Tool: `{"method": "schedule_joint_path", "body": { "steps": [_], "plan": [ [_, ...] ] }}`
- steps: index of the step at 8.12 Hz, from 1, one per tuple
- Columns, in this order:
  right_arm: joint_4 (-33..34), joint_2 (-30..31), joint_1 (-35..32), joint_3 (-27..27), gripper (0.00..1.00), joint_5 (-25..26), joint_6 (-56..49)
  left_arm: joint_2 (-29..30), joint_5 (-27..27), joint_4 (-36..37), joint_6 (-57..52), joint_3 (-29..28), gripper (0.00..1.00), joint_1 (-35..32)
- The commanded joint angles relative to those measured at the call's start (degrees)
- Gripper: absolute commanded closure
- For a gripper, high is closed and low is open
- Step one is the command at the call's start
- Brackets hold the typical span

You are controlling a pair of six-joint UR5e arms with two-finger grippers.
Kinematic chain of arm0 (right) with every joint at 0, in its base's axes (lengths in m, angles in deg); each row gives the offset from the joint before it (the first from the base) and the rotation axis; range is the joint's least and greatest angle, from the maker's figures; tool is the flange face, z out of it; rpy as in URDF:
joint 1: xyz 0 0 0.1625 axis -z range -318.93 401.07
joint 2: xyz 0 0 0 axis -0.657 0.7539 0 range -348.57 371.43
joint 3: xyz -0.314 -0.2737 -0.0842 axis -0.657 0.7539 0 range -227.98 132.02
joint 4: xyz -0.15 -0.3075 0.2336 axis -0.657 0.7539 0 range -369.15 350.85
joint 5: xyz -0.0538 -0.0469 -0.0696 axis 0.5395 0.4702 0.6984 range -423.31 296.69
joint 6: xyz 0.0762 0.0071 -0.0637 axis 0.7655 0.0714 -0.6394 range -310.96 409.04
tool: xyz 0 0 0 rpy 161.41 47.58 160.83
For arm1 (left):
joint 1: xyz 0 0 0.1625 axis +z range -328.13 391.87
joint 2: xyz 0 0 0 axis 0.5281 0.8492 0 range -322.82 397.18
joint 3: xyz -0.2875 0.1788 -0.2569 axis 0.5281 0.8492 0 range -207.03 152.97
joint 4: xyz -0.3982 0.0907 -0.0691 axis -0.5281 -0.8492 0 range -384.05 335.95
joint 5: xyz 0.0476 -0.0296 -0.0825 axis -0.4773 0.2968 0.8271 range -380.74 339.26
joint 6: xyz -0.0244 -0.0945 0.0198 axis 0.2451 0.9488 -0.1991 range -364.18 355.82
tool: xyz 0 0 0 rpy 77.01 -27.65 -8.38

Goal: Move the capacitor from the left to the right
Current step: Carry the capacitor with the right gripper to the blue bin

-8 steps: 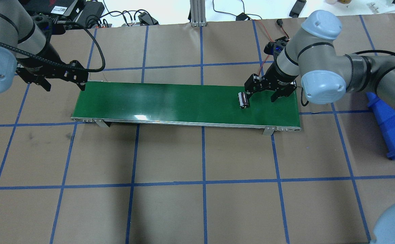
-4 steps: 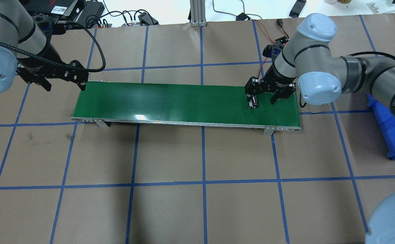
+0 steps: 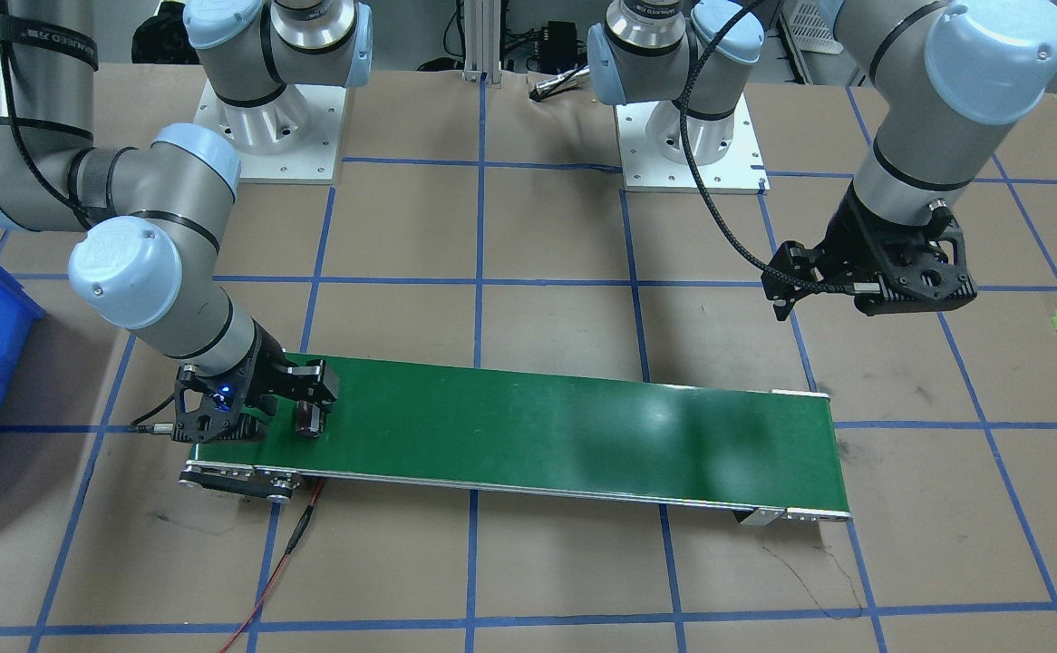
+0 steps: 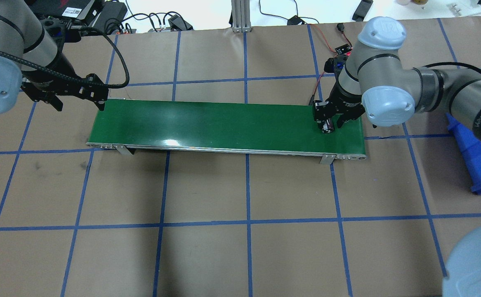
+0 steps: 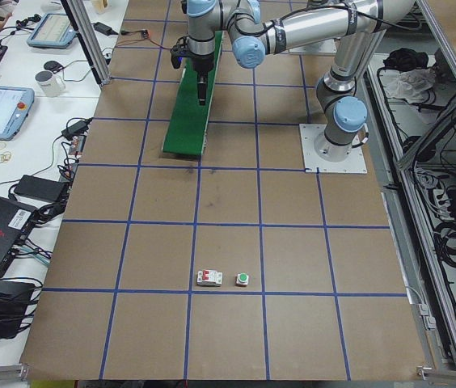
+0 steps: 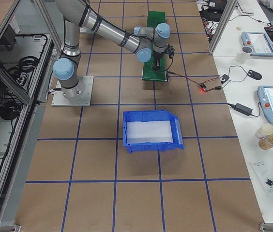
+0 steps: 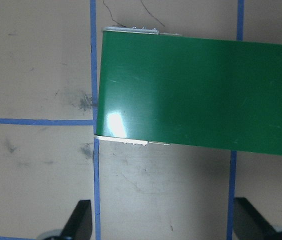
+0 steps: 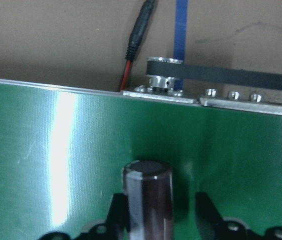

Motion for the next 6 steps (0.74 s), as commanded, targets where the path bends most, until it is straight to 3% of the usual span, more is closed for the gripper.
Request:
{"method": "schedule_joint_path", "body": {
  "steps": [1, 4, 6],
  "plan": [
    [-0.3, 0.8, 2.4, 1.1, 1.00, 6.8, -3.7, 0.0, -0.1, 0.0, 0.0, 0.0, 0.00, 0.0],
    [-12.8, 3.4, 11.7, 10.0, 1.00, 10.7, -14.7, 0.0, 0.0, 0.0, 0.0, 0.0, 0.00, 0.0],
    [-13.8, 6.3, 21.2, 11.0, 1.00, 13.0, -27.8, 0.0, 0.0, 0.0, 0.0, 0.0, 0.00, 0.0]
  ]
}}
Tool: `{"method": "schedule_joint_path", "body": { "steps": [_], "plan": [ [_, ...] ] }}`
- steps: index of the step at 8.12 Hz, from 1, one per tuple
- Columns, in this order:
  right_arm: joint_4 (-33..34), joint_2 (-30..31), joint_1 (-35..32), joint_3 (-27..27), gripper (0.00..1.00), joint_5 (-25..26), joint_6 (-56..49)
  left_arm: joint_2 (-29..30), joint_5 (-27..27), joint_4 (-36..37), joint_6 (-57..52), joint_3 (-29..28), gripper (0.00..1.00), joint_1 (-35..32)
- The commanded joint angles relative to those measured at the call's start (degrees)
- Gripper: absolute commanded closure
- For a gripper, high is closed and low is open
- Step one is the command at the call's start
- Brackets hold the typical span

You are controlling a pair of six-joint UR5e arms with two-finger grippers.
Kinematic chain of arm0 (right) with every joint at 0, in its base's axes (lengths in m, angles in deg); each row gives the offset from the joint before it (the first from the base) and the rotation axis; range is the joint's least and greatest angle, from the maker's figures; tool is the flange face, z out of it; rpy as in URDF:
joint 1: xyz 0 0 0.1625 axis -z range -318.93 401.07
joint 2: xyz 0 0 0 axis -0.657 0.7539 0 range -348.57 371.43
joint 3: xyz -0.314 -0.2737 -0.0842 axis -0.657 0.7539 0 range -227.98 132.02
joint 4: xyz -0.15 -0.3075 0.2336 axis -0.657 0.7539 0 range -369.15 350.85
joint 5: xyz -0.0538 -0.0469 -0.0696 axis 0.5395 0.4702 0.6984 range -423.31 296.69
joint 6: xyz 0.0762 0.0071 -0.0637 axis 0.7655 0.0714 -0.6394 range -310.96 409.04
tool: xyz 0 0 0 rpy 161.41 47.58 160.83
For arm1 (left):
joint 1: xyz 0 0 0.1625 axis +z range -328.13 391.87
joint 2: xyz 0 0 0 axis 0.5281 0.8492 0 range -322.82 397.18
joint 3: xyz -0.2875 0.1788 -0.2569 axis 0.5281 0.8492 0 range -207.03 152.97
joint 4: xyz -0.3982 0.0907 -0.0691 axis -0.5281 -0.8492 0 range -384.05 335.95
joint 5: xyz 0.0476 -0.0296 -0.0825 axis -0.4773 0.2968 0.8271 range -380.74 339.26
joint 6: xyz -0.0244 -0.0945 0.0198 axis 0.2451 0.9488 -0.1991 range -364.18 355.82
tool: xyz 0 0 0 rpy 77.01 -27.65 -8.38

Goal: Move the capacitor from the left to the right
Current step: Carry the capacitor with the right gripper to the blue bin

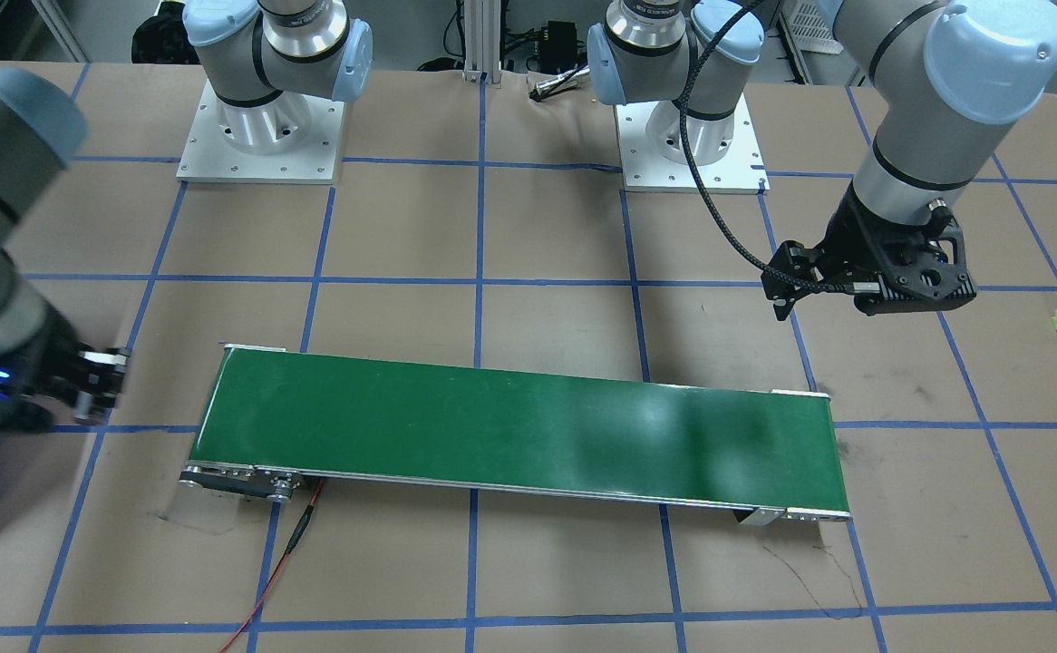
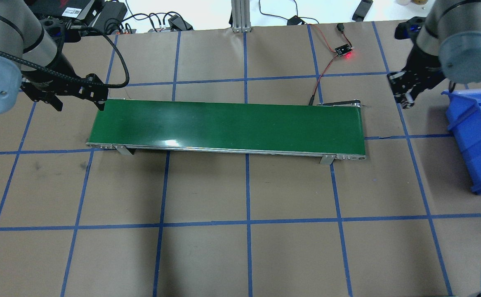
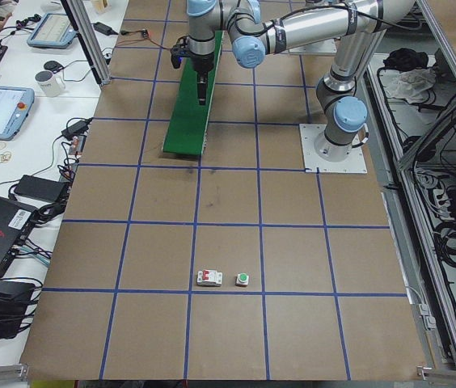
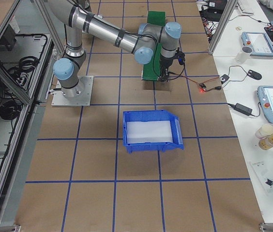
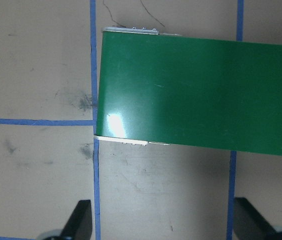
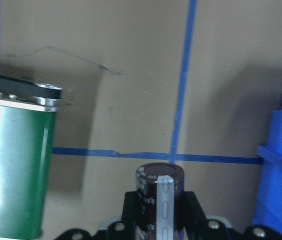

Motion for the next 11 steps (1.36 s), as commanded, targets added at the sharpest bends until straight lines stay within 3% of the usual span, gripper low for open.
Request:
{"method": "schedule_joint_path", "body": {
  "steps": [1, 4, 6, 7, 8, 10, 11],
  "plan": [
    [-1.5, 1.8, 13.0, 1.9, 1.00, 1.8, -19.7, 0.0, 0.0, 0.0, 0.0, 0.0, 0.00, 0.0],
    [4.7, -2.9, 25.4, 1.7, 1.00, 1.0, -38.7, 0.0, 0.0, 0.0, 0.0, 0.1, 0.00, 0.0],
    [9.1, -7.6, 27.2, 1.4, 1.00, 1.1, -41.7, 0.0, 0.0, 0.0, 0.0, 0.1, 0.00, 0.0],
    [9.1, -7.9, 27.2, 1.3, 0.62, 1.2, -41.8, 0.0, 0.1, 0.0, 0.1, 0.1, 0.00, 0.0],
    [8.7, -7.7, 27.2, 1.4, 0.04, 1.0, -41.8, 0.0, 0.1, 0.0, 0.1, 0.1, 0.00, -0.1],
    [2.9, -3.0, 26.6, 1.1, 0.00, 0.8, -40.7, 0.0, 0.1, 0.0, 0.0, 0.1, 0.00, -0.1],
    [-1.8, 1.8, 25.0, 1.2, 0.00, -2.6, -36.3, 0.0, 0.1, 0.1, 0.0, -0.1, 0.00, -0.1]
  ]
}}
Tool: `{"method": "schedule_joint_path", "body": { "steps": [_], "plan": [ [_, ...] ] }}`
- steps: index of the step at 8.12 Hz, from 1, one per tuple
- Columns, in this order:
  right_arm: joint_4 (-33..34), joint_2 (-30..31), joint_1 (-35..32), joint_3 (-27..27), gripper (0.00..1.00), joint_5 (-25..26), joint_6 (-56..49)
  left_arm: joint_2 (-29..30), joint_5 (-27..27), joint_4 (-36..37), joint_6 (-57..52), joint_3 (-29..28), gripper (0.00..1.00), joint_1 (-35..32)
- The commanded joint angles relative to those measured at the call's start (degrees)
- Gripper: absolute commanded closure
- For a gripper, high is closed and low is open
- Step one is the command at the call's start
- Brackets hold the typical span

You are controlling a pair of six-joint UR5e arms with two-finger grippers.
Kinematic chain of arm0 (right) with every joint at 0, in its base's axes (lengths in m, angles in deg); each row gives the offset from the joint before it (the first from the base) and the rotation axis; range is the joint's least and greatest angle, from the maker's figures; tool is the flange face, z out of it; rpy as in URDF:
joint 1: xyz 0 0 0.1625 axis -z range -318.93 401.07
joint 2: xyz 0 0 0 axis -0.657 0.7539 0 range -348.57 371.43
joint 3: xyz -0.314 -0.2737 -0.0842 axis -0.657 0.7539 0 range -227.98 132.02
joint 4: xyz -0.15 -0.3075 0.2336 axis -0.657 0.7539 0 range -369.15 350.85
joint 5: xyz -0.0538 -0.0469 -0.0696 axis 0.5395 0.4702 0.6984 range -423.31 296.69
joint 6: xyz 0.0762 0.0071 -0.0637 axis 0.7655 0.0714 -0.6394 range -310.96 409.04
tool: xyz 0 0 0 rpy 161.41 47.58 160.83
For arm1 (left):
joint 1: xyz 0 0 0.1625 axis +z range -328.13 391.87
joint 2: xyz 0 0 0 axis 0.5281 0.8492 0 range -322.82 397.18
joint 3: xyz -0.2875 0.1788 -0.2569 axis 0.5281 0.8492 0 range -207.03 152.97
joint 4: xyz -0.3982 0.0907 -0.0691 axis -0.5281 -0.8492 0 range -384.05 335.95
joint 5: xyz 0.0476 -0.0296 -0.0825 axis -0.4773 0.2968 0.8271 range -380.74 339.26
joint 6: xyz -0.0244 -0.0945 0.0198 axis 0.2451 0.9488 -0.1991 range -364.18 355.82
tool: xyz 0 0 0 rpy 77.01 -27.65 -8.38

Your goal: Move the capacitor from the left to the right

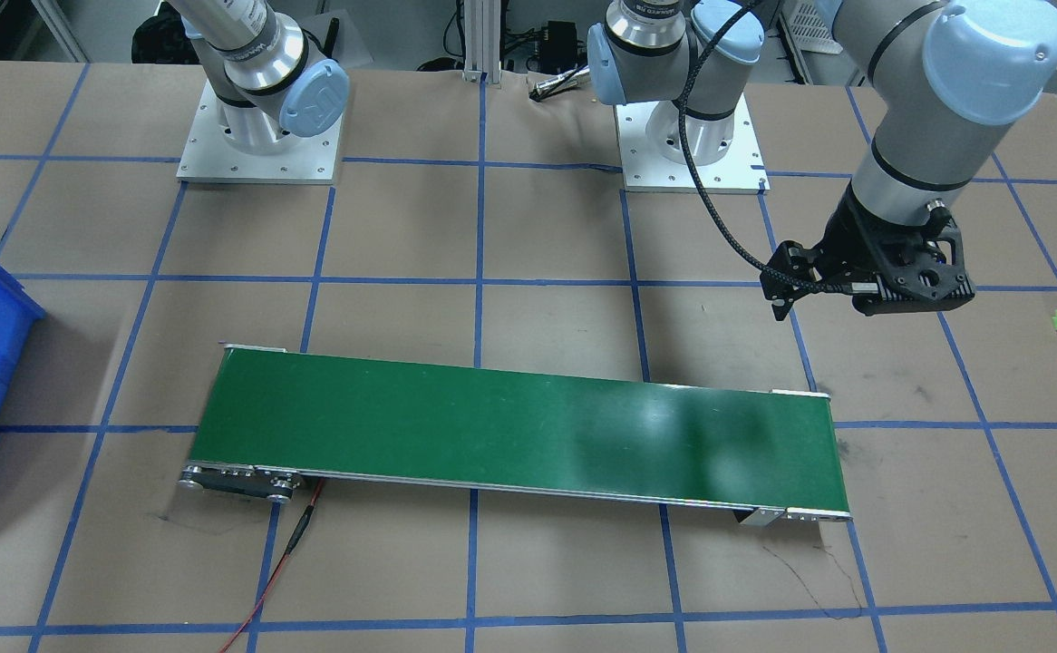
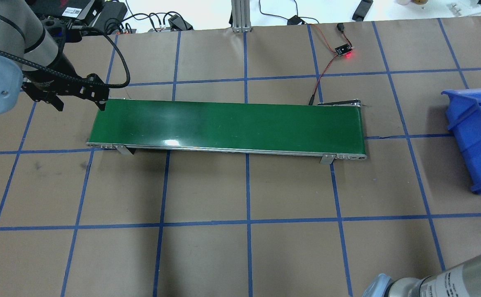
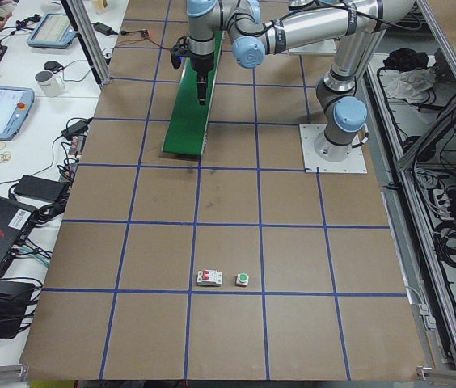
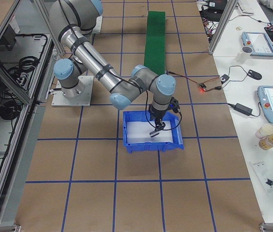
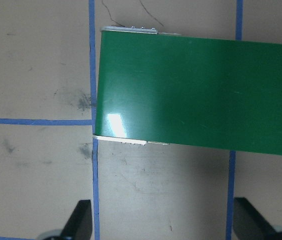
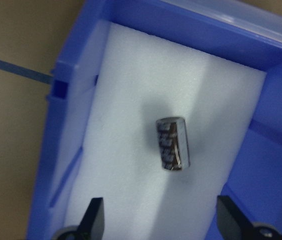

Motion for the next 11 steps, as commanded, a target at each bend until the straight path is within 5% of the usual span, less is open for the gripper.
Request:
{"method": "schedule_joint_path", "body": {
  "steps": [1, 4, 7, 11],
  "plan": [
    [-13.5, 10.9, -4.8, 0.0, 0.00, -4.9, 11.0, 0.1, 0.2, 0.2, 0.0, -0.6, 0.00, 0.0],
    [-23.8, 18.6, -21.0, 1.0, 0.00, -3.6, 29.0, -0.4, 4.3, 0.0, 0.9, -0.8, 0.00, -2.4],
    [-24.7, 21.2, -36.9, 1.2, 0.00, -4.2, 50.1, -0.6, 4.0, 0.1, 1.1, -0.6, 0.00, -3.4],
    [-23.8, 20.8, -40.6, 1.1, 0.00, -4.1, 54.2, -0.8, 4.0, 0.1, 1.0, -0.4, 0.00, -3.4]
  ]
}}
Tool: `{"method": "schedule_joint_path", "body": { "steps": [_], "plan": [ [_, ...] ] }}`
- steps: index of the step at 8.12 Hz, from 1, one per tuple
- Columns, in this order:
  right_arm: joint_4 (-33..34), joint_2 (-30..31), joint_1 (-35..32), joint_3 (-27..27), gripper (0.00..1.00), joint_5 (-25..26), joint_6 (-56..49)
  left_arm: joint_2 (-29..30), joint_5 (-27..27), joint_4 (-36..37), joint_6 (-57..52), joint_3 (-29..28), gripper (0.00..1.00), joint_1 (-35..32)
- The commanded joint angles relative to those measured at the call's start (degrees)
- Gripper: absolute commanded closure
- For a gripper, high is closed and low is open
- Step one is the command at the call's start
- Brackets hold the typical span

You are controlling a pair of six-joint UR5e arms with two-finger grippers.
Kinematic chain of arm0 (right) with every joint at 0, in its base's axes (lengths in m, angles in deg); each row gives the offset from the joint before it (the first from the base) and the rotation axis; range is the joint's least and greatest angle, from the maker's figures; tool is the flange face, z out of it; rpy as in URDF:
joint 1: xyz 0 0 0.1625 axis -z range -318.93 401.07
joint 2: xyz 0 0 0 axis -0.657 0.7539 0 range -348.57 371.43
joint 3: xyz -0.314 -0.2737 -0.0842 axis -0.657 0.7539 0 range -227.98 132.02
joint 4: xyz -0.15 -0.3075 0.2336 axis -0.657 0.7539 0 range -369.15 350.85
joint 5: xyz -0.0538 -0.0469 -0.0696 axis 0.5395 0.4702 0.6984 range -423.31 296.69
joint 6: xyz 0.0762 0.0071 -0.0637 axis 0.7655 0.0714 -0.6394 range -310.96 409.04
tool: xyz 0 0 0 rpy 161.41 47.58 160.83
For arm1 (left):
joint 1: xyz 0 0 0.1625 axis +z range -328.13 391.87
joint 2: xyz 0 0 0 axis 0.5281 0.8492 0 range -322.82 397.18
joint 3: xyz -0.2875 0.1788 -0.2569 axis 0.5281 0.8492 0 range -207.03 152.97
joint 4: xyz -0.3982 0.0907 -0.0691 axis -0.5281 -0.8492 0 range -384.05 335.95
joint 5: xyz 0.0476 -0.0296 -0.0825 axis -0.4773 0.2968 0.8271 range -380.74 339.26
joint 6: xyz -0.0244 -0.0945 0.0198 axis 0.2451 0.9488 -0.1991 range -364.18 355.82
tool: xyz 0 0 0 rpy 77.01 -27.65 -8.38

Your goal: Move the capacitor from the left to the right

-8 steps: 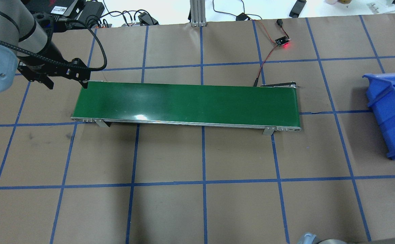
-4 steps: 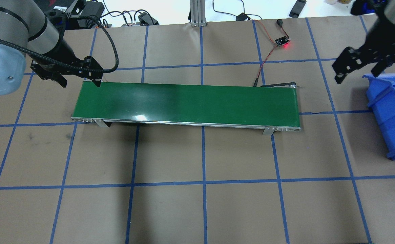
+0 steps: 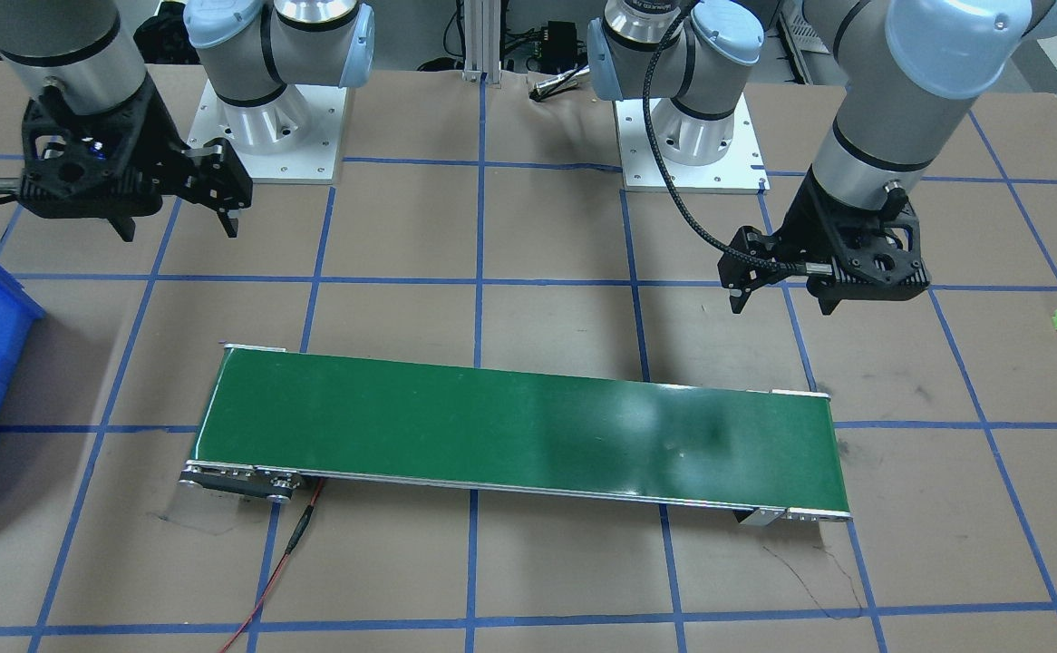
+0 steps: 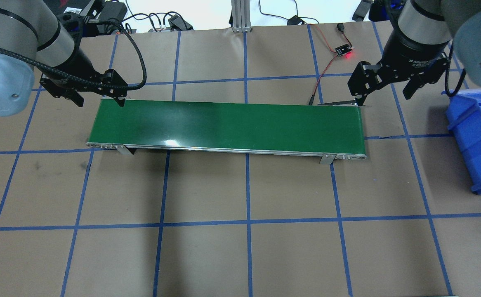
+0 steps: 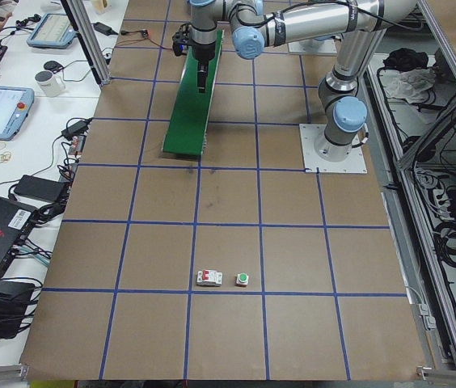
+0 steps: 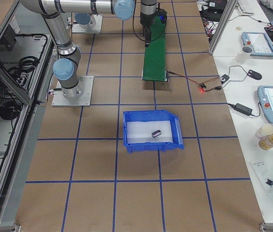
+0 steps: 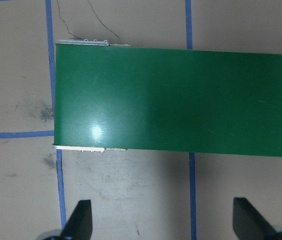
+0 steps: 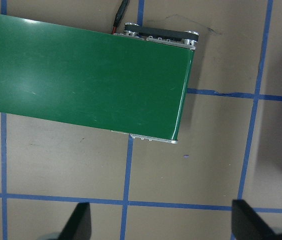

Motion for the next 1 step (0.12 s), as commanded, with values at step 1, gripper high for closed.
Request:
{"method": "schedule_joint_path", "body": {
  "steps": [1],
  "plan": [
    [0.0, -0.1, -0.7, -0.1, 0.00, -0.9, 0.7, 0.0, 0.0, 0.1, 0.0, 0.0, 0.00, 0.0]
  ]
}}
